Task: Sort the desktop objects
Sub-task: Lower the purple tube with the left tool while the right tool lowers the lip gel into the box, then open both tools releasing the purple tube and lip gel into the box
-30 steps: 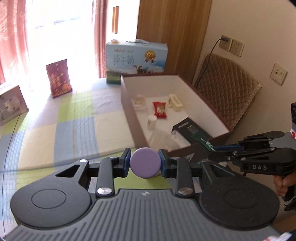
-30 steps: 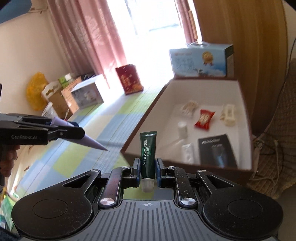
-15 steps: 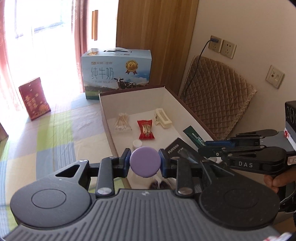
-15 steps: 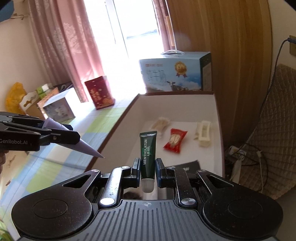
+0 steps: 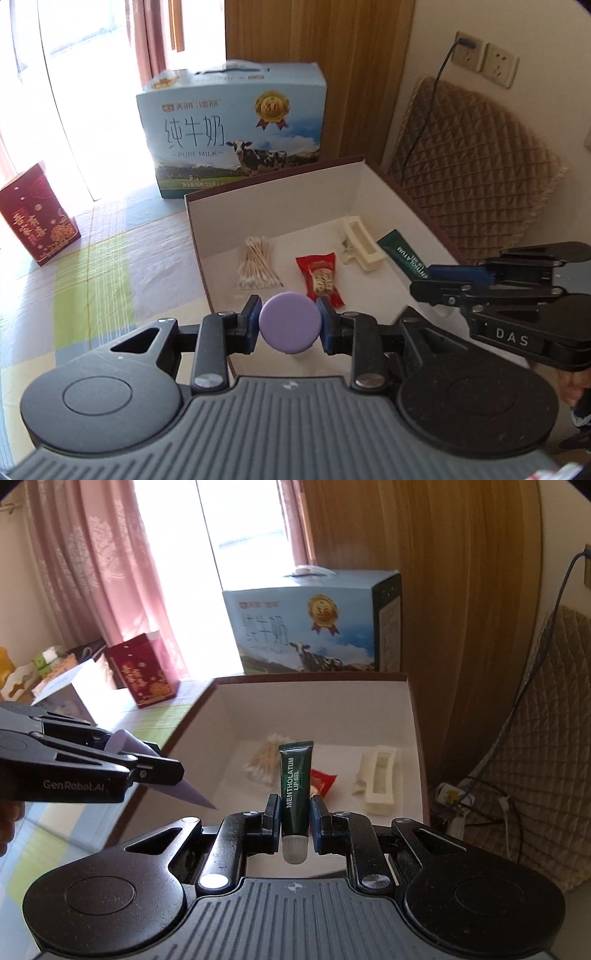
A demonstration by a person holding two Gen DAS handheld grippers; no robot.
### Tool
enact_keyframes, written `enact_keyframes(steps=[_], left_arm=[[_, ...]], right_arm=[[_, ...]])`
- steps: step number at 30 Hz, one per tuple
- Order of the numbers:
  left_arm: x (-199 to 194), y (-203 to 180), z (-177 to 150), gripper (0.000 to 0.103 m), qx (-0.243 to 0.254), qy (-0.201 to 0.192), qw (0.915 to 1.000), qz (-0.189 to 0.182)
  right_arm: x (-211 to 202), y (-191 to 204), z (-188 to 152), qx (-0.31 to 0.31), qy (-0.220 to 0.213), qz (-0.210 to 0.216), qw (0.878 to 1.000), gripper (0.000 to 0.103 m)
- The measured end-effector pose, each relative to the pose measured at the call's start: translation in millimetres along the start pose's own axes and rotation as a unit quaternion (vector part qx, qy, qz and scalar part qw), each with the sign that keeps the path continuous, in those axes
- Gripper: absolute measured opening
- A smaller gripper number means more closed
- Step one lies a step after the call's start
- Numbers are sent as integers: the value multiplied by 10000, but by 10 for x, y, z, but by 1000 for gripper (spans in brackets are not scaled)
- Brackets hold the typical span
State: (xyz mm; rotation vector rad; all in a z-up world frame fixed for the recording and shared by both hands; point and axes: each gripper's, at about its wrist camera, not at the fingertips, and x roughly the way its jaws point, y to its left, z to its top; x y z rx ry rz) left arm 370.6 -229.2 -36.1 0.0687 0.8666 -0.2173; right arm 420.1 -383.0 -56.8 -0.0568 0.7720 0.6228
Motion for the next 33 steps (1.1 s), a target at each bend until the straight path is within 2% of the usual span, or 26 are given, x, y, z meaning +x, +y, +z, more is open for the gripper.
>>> enact_keyframes(steps=[9,16,21,24,28,33], left_arm=[[570,66,180,27,239,440,9987,78],[897,-7,233,27,588,771,9953,57],[1090,-10,220,26,592,1003,9932,42],[1120,3,247,31,587,933,9938,158],[1105,38,304,35,465,880,9950,96],[1099,39,314,35,489,857,9950,131]], right_arm=[[413,-114,102,69,314,-95,9994,13],[607,-135,114,80,499,-133,9986,13],[654,-165,109,125,571,-170,9981,13],[675,-182,116,149,602,-196,9979,13],[688,-185,117,166,633,-209,9976,13],[716,-197,116,174,663,-224,9974,13]])
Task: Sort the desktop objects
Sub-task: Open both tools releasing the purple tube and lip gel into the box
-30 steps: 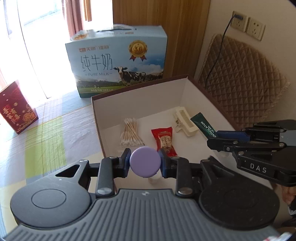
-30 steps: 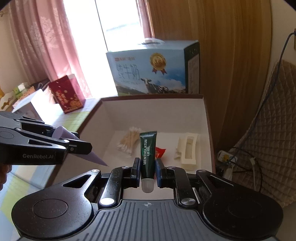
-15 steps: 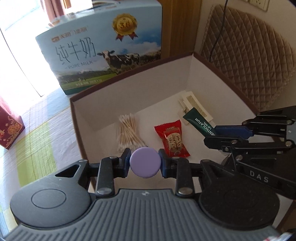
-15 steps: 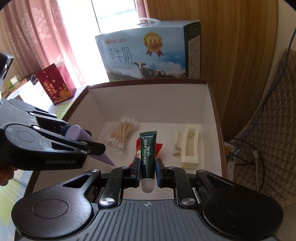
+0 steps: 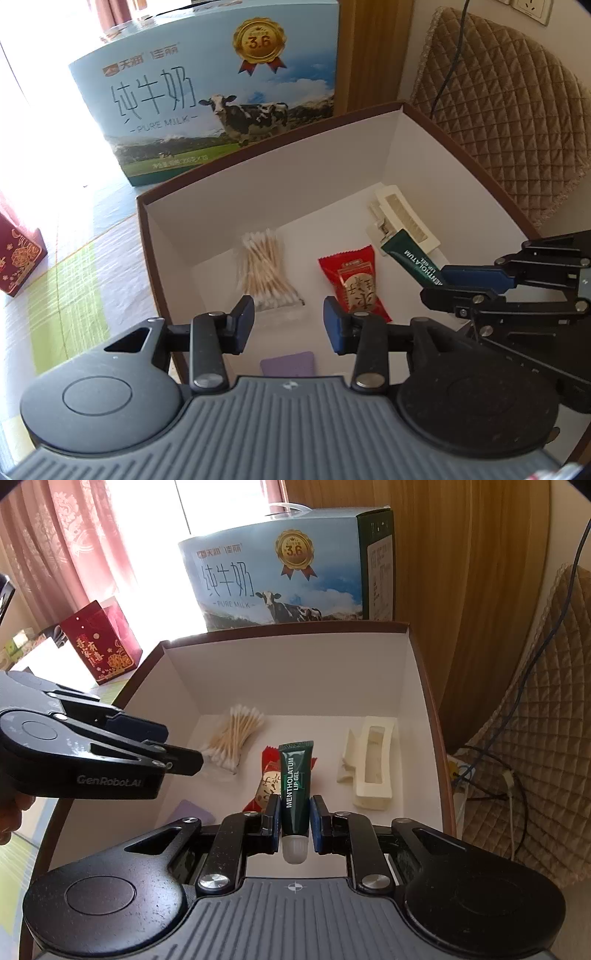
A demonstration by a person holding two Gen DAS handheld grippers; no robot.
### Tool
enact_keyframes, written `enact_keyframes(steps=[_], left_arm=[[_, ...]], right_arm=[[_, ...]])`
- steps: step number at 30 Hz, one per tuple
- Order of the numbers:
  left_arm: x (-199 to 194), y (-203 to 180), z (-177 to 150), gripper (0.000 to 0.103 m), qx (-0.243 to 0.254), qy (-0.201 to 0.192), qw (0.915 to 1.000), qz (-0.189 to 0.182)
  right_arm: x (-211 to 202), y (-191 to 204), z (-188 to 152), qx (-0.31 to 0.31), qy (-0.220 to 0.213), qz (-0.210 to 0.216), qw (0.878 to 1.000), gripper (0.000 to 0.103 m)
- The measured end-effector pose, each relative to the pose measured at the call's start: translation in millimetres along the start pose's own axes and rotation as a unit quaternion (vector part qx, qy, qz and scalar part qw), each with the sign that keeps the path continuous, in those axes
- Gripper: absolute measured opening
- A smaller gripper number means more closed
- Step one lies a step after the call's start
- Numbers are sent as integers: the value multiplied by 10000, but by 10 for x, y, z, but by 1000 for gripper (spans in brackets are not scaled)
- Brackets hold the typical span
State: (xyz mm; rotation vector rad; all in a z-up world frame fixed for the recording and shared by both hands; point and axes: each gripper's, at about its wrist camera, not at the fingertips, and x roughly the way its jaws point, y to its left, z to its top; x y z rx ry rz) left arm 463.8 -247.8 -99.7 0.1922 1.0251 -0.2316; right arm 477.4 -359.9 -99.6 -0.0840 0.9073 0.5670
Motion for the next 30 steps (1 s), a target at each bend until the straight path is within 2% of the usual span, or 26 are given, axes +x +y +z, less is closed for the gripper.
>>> enact_keyframes(steps=[5,7,9,13,17,21,25,30], left_arm=[[-29,40,-39,37,-119,22,9999,-17],[-49,50,-57,40,-147,21,9999,-8],[-77,61,-73,41,-177,-2,9998,-7],[-162,93,-105,47,-245,-84,9997,1],[-306,147,-159,59,-369,-221,9991,28],[-480,176,-235,61,-511,-368,9980,-40],[-692,144,-342,75,-608,-558,9966,5],[-953,73,-497,83,-690,-771,9945,131]], right_arm=[[8,12,14,-67,-112,-46,9999,14],[4,12,18,-72,-158,-70,9998,20],[-26,13,8,-72,-182,-54,9998,47],[-147,98,-43,-263,-254,65,9993,60],[-262,188,-107,-472,-286,16,9985,81],[-428,237,-161,-480,-313,6,9984,99],[-641,293,-221,-475,-384,33,9981,101],[-864,348,-333,-485,-398,-30,9980,101]])
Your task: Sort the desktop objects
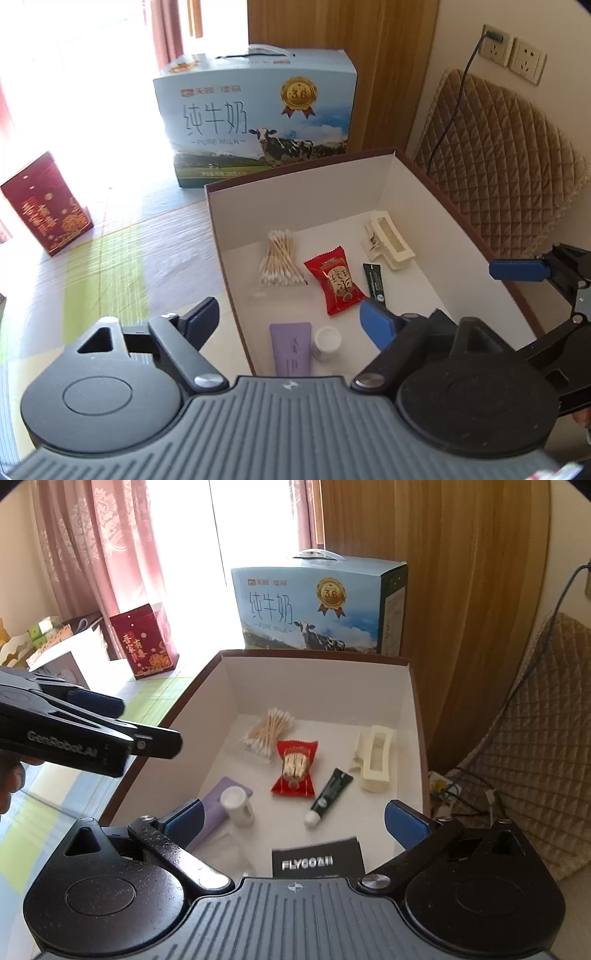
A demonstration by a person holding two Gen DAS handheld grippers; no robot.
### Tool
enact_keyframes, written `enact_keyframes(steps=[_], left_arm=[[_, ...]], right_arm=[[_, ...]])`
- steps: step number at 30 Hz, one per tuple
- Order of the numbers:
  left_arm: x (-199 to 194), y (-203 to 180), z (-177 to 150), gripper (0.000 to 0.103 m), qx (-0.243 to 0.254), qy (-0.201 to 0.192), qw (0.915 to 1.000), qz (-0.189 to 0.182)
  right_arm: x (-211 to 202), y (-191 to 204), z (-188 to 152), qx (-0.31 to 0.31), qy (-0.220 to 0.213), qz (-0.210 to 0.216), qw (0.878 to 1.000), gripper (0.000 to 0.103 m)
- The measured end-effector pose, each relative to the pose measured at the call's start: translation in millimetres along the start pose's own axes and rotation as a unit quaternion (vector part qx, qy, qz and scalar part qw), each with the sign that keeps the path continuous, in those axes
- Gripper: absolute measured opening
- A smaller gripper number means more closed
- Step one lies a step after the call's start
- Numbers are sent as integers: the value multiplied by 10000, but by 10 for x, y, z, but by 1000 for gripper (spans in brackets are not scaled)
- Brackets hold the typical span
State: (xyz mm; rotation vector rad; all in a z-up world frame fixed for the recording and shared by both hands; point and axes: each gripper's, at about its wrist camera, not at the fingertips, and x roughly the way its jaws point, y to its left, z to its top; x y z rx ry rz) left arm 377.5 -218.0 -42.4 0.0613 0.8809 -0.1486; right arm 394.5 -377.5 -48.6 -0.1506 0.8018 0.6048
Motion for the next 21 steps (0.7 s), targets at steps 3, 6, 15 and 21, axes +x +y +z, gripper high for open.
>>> enact_keyframes(steps=[3,6,15,21], left_arm=[[-167,-4,-87,87,-136,-82,9999,67],[-327,6,-191,88,-291,-149,9994,93],[-777,-17,-554,95,-514,-320,9972,448],[-1074,-51,-765,100,-529,-441,9957,617]], right_arm=[[-128,16,-58,98,-36,11,9999,101],[-238,35,-122,222,-29,66,9997,101],[-530,186,-301,207,-133,162,9996,101],[-713,306,-455,308,-168,155,9993,101]])
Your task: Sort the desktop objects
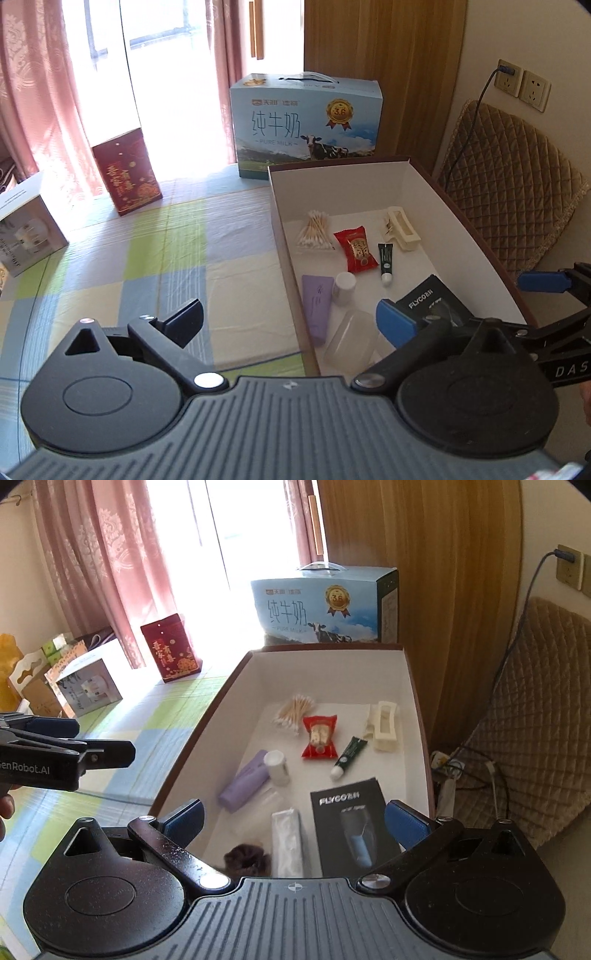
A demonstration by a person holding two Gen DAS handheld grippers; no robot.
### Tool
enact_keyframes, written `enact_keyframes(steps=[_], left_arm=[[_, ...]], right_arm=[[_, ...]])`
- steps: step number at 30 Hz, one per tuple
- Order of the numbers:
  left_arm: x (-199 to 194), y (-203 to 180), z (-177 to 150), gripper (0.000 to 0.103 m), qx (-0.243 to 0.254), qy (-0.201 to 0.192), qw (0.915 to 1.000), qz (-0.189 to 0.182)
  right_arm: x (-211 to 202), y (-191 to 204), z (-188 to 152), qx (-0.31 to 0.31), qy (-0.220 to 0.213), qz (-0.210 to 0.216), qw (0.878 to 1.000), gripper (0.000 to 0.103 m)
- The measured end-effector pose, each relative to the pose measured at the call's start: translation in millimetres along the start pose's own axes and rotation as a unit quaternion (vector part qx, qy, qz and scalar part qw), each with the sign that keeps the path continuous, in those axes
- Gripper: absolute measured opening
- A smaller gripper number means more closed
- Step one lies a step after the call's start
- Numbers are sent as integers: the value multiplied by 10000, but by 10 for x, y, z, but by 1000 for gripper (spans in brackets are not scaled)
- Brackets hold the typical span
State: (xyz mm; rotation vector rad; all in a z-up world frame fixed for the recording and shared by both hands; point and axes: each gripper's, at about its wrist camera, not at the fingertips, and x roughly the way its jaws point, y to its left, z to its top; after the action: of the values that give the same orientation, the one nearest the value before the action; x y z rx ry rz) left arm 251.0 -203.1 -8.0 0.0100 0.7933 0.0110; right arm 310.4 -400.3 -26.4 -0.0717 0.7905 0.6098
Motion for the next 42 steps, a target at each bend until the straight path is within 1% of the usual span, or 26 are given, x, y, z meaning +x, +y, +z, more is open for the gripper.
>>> enact_keyframes(steps=[3,8,14,19,24,32,42], left_arm=[[-138,4,-68,102,28,-89,10000,36],[-356,33,-208,102,48,-155,9999,-40],[-585,145,-400,102,-19,-56,10000,-34],[-771,228,-573,102,113,52,9999,47],[-933,344,-754,102,108,125,9999,-8],[-1161,460,-980,102,174,116,9998,51],[-1380,539,-1193,102,253,102,9996,76]], right_arm=[[-101,78,-86,28,-7,-42,10000,101],[-269,234,-230,104,-28,-150,9998,101],[-447,463,-413,169,-7,-238,9996,101],[-582,679,-577,217,24,-200,9996,101],[-696,879,-711,230,18,-275,9994,101],[-875,1116,-918,316,-10,-345,9989,101],[-991,1312,-1102,365,27,-400,9985,101]])
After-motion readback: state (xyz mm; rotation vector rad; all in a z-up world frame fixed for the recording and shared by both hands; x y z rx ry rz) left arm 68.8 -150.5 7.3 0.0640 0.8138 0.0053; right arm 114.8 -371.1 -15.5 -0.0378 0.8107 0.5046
